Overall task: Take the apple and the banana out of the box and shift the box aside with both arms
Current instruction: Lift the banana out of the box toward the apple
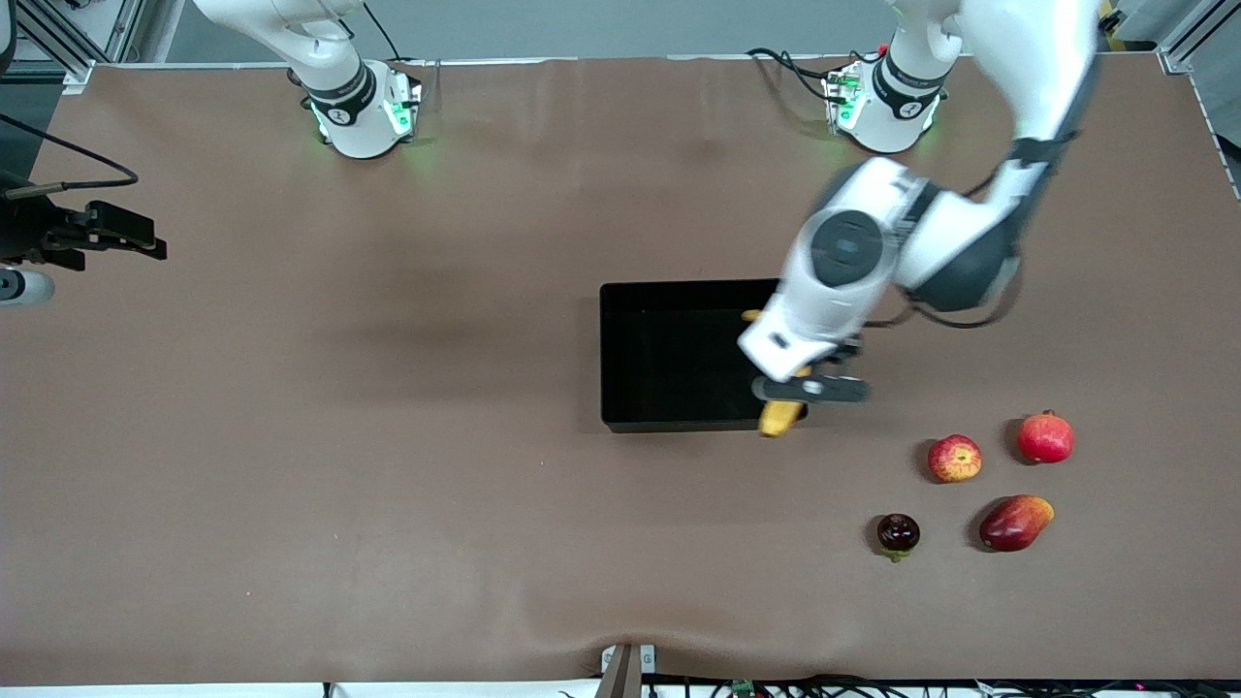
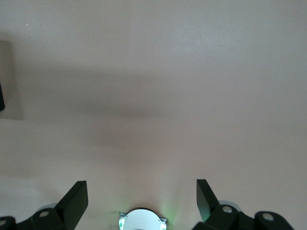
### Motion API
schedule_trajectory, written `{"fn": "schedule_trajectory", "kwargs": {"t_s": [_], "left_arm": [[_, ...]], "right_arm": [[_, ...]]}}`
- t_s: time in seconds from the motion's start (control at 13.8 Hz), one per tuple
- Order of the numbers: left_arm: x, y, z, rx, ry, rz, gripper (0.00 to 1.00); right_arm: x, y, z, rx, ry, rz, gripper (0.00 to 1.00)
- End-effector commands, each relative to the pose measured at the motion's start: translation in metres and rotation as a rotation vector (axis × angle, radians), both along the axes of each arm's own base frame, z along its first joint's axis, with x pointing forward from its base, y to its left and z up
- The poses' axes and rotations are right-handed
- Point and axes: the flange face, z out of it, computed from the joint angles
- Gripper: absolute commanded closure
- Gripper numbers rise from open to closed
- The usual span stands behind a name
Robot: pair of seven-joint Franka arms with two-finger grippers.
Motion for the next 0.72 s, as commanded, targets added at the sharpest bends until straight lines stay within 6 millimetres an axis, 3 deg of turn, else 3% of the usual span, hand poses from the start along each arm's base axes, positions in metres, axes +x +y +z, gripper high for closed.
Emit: {"fn": "schedule_trajectory", "kwargs": {"t_s": [0.0,0.14,0.36,0.65], "left_arm": [[0.0,0.051,-0.005,0.02,0.082,-0.081,1.0],[0.006,0.087,-0.026,0.037,0.106,-0.085,1.0],[0.002,0.117,-0.065,0.115,0.09,-0.131,1.0],[-0.003,0.166,-0.111,0.052,0.088,-0.183,1.0]], "right_arm": [[-0.001,0.002,0.003,0.008,-0.007,-0.008,0.0],[-0.001,0.002,0.003,0.008,-0.007,-0.008,0.0],[-0.001,0.002,0.003,0.008,-0.005,-0.008,0.0],[-0.001,0.002,0.003,0.008,-0.007,-0.008,0.0]]}}
